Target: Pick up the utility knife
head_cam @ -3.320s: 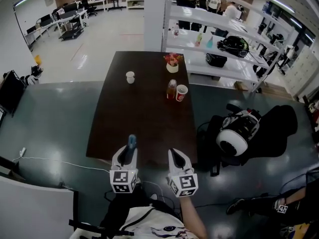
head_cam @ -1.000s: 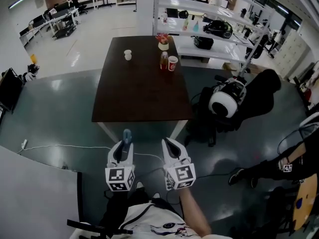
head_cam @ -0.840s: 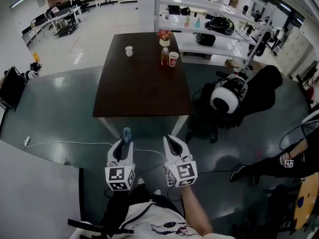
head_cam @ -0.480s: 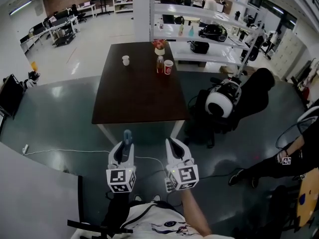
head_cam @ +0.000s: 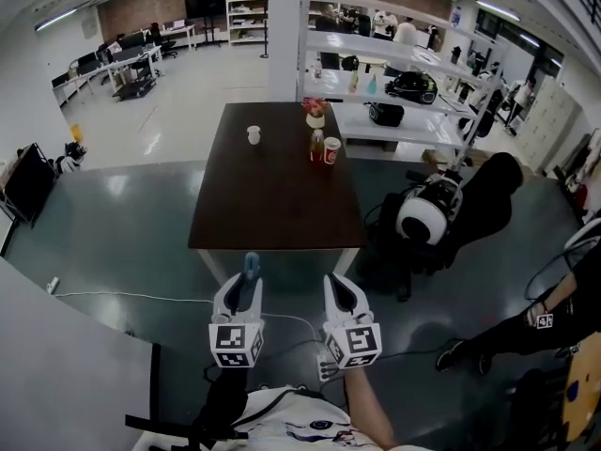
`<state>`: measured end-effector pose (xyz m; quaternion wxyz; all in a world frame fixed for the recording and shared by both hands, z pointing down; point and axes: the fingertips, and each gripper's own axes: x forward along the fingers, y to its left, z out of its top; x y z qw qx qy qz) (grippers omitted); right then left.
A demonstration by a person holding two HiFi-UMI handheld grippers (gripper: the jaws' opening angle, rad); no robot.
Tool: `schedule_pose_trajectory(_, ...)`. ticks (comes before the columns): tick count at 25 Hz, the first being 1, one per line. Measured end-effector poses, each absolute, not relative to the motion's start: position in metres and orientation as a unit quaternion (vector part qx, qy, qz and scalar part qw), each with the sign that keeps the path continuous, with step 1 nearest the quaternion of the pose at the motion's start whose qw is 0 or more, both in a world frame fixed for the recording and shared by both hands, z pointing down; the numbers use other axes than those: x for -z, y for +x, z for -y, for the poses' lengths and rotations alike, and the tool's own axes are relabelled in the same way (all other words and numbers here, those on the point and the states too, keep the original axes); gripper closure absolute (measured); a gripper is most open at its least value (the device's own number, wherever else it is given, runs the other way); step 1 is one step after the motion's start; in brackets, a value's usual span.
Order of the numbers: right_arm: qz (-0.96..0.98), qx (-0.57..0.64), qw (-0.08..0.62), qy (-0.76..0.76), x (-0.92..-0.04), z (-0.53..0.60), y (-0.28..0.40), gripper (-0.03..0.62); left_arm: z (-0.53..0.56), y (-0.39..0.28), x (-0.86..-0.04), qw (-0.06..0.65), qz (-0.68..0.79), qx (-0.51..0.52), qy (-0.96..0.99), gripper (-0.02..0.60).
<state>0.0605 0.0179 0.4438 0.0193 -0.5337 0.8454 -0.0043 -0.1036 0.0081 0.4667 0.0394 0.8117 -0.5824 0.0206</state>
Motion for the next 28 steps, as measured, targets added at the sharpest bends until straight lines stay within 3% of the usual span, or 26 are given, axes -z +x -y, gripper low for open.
schedule_pose_trajectory(28, -0.839, -0.012, 0.011, -0.545, -0.441, 0.002, 0.058, 0.595, 0.010, -0.120, -0.457, 0.030, 0.581, -0.013, 0.813, 0.456)
